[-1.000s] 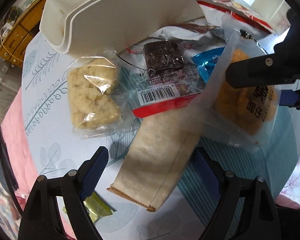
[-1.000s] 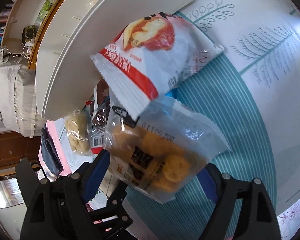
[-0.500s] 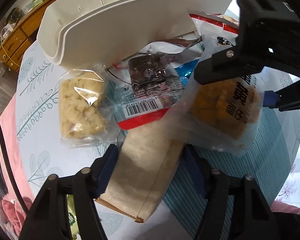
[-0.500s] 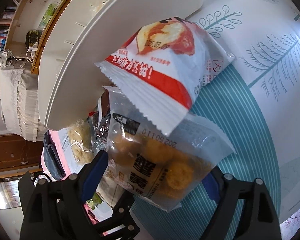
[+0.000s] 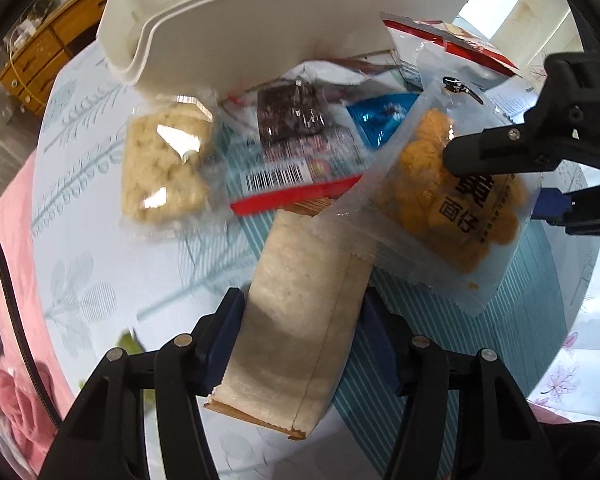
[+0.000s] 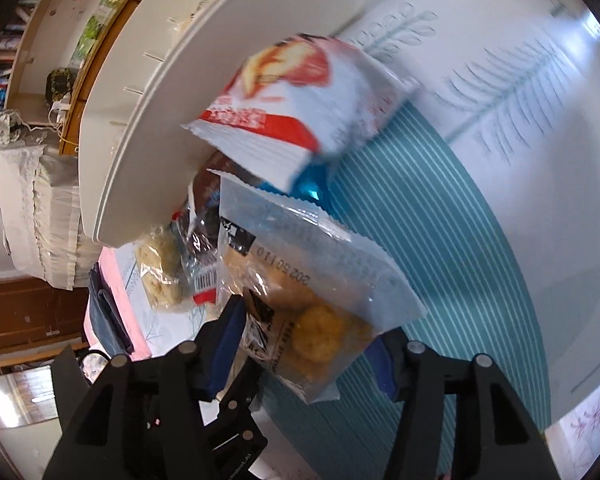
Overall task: Organize snacks
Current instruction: 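Grasp the beige wafer packet with the left tool while the right tool grasps the orange cracker bag, then carry both packets over the white tray and open both tools to drop them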
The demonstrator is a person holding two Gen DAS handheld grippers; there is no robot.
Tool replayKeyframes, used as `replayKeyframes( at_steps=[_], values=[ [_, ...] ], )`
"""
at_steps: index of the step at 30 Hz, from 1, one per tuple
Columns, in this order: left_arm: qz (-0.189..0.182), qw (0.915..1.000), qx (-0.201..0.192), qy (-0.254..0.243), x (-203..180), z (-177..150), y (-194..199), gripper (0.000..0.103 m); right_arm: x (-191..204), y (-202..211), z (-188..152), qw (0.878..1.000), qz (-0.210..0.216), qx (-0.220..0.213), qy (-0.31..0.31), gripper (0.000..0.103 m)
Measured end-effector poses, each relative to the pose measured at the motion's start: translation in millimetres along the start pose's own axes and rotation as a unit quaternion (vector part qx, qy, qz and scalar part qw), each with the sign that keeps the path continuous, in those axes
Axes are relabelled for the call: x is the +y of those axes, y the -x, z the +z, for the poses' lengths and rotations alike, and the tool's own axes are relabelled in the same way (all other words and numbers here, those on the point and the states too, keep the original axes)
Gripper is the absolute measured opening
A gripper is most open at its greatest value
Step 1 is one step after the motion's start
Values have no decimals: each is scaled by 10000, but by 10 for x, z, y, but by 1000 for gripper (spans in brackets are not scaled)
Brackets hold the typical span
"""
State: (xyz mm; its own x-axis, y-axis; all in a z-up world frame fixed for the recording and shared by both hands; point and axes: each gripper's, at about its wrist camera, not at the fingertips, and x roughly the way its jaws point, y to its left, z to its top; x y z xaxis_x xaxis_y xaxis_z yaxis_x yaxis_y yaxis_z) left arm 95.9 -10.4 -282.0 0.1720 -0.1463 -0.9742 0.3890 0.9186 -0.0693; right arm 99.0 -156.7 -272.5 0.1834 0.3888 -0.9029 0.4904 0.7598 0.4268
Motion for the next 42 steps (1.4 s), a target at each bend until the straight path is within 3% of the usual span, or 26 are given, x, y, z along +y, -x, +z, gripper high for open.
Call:
replayKeyframes(
  at_steps=[7,16,28,42],
  values=[
    [-102,9997,5,212,75,-349,173,58,-97,93,-257,9995,218,108,-188,54],
    [-242,9996,-59,151,197,-545,634,58,-48,335,-486,9966,656,269,-422,54],
    [-205,9989,-246,349,538,-92,1268,58,205,802,-356,9914,1142,280,-578,54],
    [-211,9901,-894,1062,870,540,1765,58,754,1257,103,9901,1381,-262,-20,50]
  ],
)
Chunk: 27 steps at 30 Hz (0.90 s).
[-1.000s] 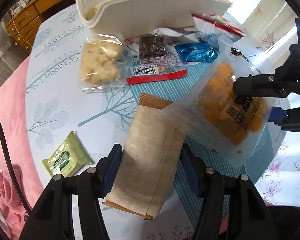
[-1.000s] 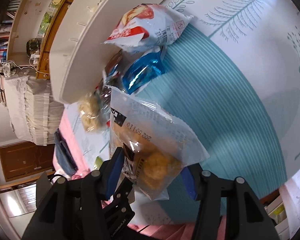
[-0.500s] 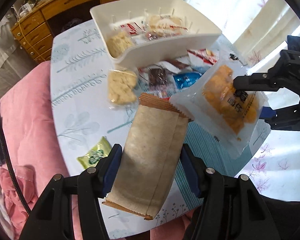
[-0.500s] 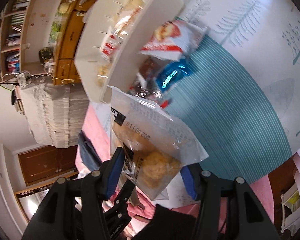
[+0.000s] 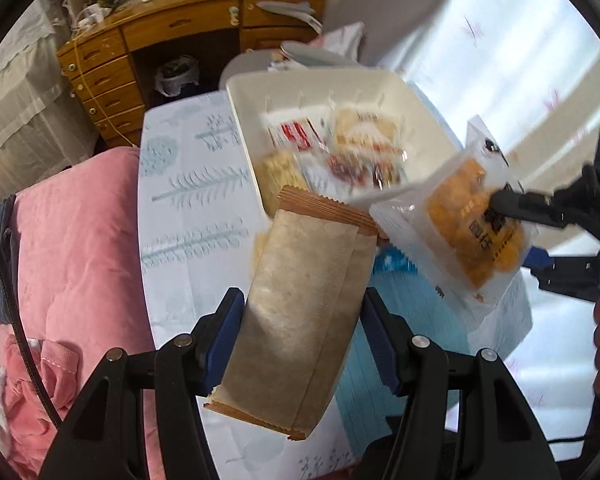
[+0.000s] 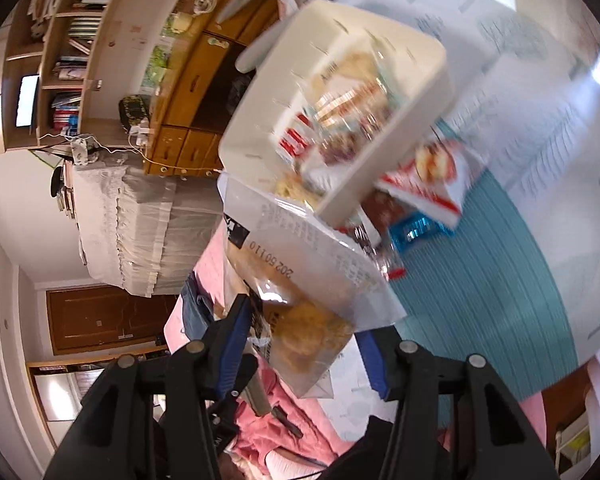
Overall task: Organize snacks
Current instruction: 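Carry both packets over the white tray and open both tools to drop them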
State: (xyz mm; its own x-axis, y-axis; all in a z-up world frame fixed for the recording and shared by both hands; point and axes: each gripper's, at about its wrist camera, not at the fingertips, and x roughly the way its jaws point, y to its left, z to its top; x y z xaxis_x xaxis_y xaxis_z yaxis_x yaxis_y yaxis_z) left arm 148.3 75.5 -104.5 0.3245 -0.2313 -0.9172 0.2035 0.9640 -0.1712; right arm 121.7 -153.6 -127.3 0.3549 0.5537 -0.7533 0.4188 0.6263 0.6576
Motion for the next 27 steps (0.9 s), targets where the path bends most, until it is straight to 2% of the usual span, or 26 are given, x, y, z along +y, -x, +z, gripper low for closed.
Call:
replayKeyframes(
  at_steps=[4,13,19,23,24,26,27],
  values=[
    [-116,9993,-171,306,90,235,-25,58,137,10,192,9994,-79,-186,297,41],
    [-341,9943,-572,834,187,756,-343,58,251,-173,589,9949,-34,-526,863,40],
    [-498,9909,-655,1063,212,922,-630,59,337,-287,855,9870,-212,-810,1369,40],
    [-620,9885,-574,1257,234,957,-814,59,369,-384,957,9802,-432,-908,1707,40],
    [-649,9879,-512,1313,235,966,-873,62,364,-412,971,9795,-458,-900,1746,40],
    [-671,9872,-455,1371,249,971,-919,75,341,-466,998,9804,-346,-816,1758,41],
    [-682,9864,-487,1410,252,972,-933,82,327,-481,1006,9813,-264,-793,1732,47]
  ],
)
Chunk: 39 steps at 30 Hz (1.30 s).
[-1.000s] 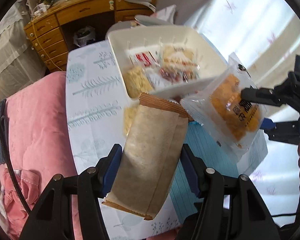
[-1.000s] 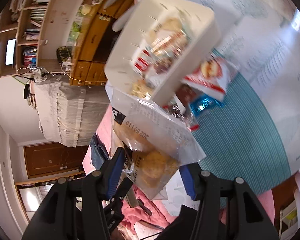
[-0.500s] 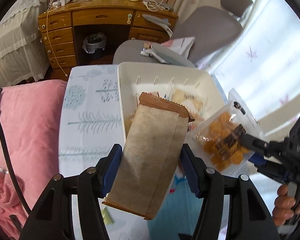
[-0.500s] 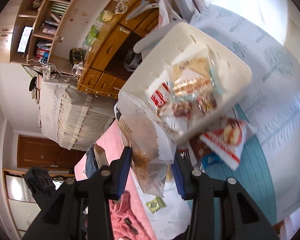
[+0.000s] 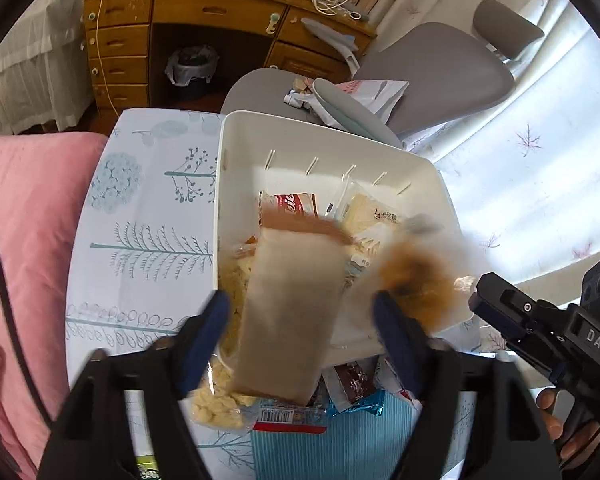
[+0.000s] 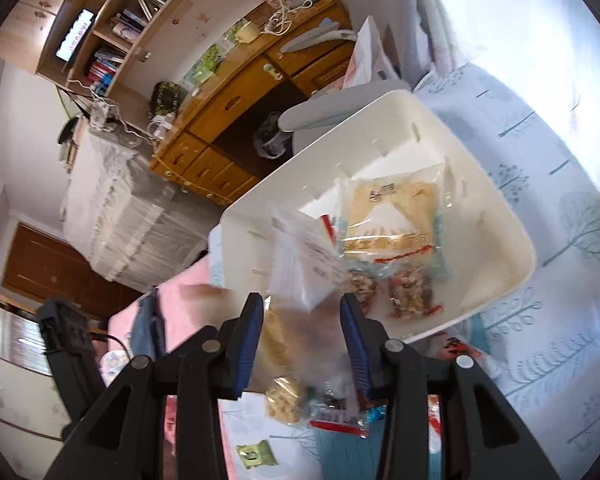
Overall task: Organize snacks
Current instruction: 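Carry both packets over the white tray and open both tools to drop them, then withdraw both tools and move the left tool toward the green pastry packet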
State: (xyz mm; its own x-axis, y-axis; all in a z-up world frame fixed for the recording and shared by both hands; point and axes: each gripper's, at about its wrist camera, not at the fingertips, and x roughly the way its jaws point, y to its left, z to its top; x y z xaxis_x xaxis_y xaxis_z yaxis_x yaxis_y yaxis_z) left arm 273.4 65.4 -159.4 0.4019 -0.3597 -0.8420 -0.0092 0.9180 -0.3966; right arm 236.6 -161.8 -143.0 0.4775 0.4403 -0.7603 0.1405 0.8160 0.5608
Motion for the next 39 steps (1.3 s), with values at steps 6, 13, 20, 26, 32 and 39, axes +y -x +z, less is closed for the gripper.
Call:
replayKeyframes(
  at_steps=[6,13,20,26,32,39],
  values=[
    [60,10000,5,38,-12,-28,11,83,36,-4,-28,9999,-21,0,105,71],
    [35,9998,96,152,-36,-145,168,83,44,122,-162,9999,-103,41,90,71],
    [58,9999,8,133,-76,-394,490,83,115,422,-450,9997,-150,-71,204,71],
    [137,9999,7,55,-86,-729,787,83,193,702,-784,9990,-247,-245,287,71],
    [224,9997,-88,-48,-18,-1109,1089,83,213,923,-1175,9958,-611,-500,463,71],
    [443,9990,-78,-1,190,-1494,1272,83,240,1054,-1608,9881,-1011,-697,924,71]
  ],
)
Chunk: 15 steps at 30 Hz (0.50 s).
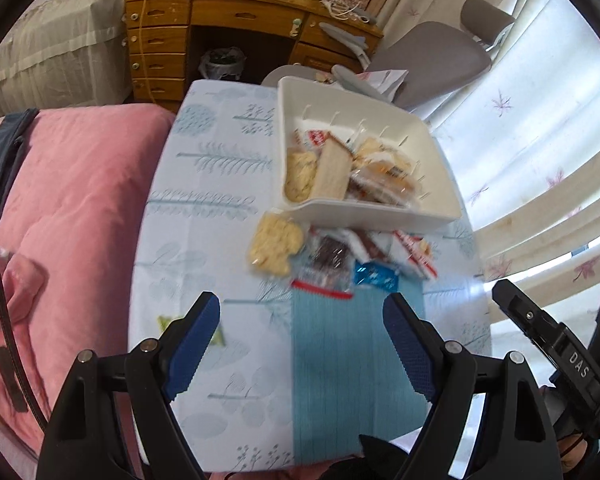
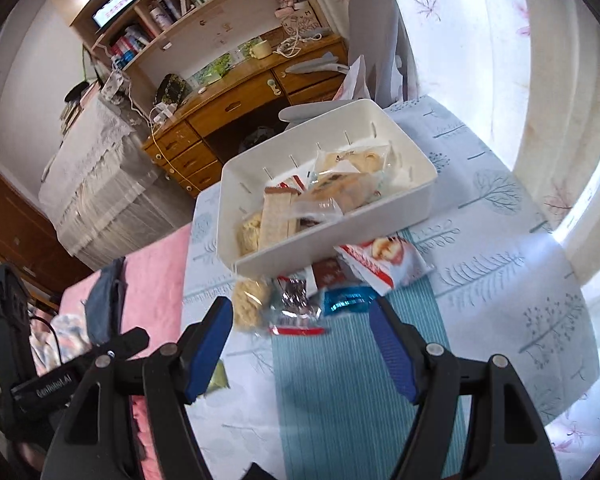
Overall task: Organize snacks
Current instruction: 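Withdraw both tools and move the left tool toward the green pastry packet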
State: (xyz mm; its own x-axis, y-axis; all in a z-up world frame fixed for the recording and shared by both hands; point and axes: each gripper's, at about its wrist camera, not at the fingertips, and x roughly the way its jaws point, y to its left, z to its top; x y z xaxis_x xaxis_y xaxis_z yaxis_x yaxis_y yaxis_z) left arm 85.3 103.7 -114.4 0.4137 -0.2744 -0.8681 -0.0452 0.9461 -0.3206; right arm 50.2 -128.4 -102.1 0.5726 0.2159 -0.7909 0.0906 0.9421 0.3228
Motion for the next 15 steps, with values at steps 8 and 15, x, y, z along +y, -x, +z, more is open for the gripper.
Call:
replayKeyframes(
  at_steps=[8,15],
  values=[
    [500,9976,263,389,315,-277,-74,83,8,39,-326,9981,-394,-127,463,71],
    [584,9887,676,1205,697,-373,-296,83,0,-3,-374,9880,-937,-337,1180,71]
  ],
)
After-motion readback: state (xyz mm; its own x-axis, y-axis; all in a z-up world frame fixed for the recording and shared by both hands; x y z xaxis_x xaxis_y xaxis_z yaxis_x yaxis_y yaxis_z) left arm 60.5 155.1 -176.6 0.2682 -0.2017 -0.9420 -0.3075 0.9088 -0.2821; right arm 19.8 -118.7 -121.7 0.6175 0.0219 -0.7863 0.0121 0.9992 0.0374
